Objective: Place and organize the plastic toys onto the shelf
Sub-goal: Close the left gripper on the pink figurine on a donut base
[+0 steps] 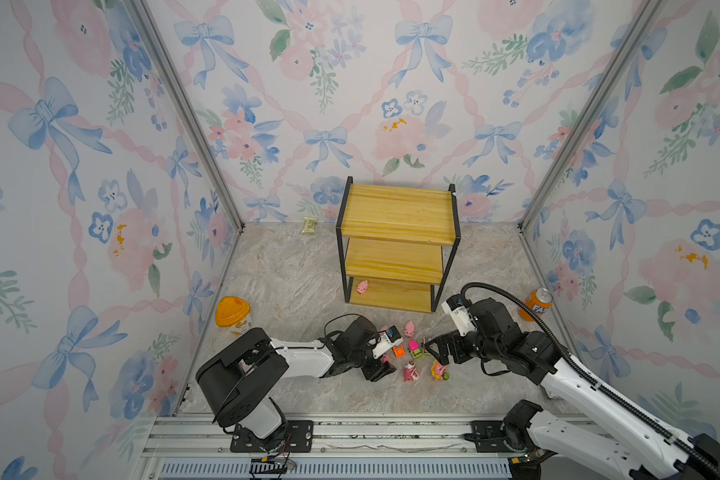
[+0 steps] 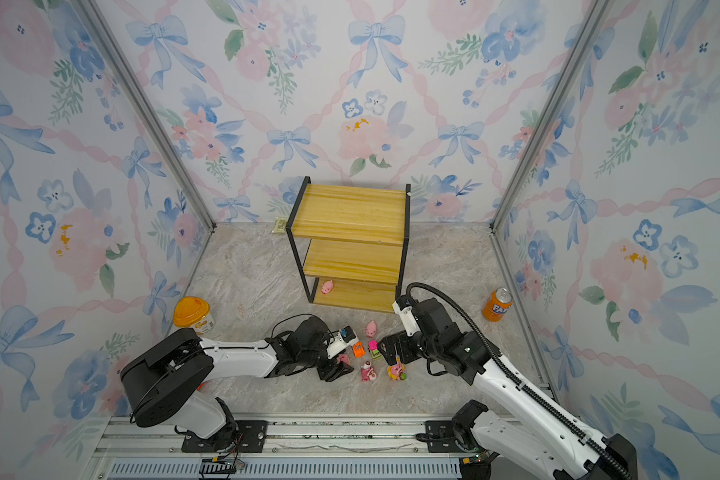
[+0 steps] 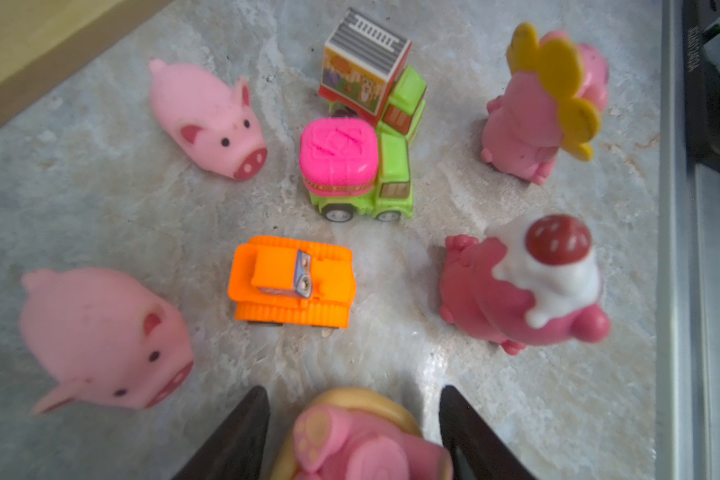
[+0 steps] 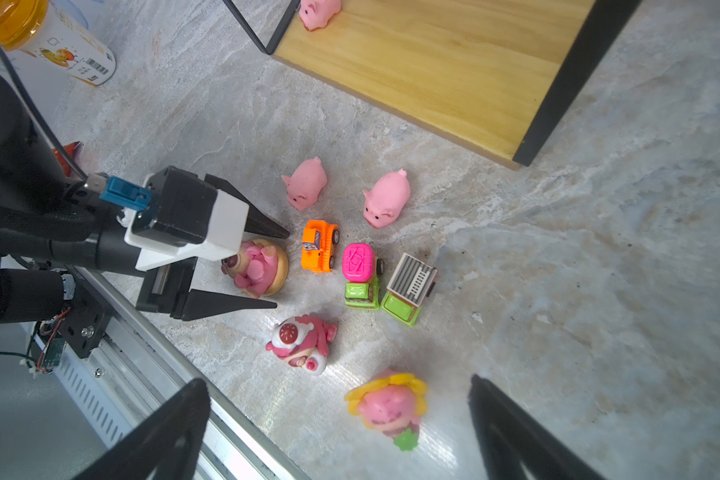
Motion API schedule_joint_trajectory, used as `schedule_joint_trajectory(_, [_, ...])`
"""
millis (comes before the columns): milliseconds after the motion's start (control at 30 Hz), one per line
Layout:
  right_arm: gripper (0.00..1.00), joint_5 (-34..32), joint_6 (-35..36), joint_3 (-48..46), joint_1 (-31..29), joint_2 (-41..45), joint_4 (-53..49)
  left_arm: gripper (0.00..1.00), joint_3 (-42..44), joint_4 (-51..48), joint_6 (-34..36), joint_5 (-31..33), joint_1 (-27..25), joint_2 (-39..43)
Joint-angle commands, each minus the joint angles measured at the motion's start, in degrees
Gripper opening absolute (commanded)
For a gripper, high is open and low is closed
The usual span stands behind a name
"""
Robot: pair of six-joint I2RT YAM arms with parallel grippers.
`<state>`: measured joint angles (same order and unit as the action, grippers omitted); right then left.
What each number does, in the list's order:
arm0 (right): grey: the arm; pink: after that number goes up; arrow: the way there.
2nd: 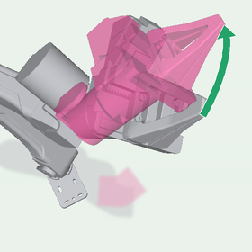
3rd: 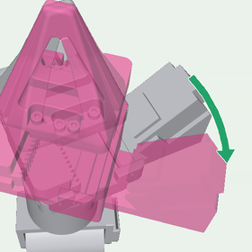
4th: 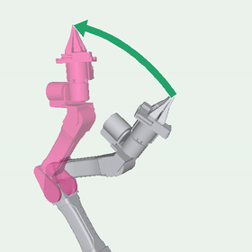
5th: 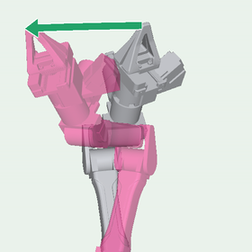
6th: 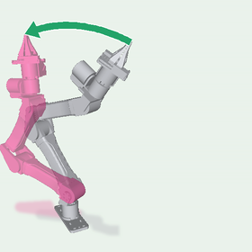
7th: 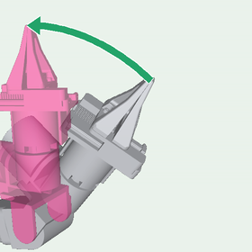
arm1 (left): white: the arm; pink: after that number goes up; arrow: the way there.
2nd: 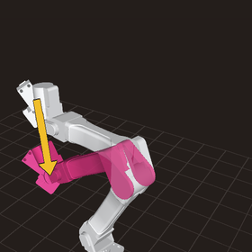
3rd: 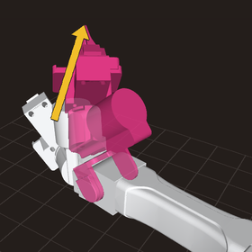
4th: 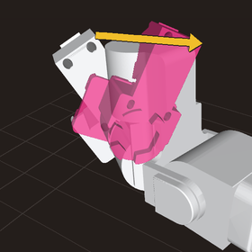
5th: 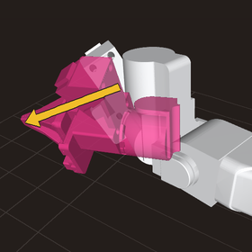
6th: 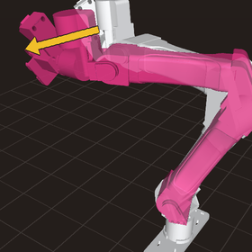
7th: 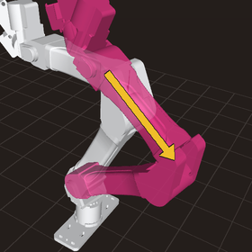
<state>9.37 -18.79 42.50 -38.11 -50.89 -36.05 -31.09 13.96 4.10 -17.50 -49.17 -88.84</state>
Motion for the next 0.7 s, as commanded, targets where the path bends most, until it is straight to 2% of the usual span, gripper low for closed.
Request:
schedule_joint_trajectory(0, [0.99,-0.92,0.77,-0.23,-0.65,0.67,-1.33,0.64,-0.21,-1.00,0.08,-0.94,-0.38,-1.08])
schedule_joint_trajectory(433, [0.99,-0.58,0.81,-0.28,-0.65,-0.52,-0.86,0.63,0.75,-2.97,-0.04,-0.36,-0.51,-0.37])
schedule_joint_trajectory(667, [0.99,-0.59,1.00,-0.06,-0.65,-0.35,-1.03,0.60,-0.52,-4.27,0.35,1.92,-1.33,-1.98])
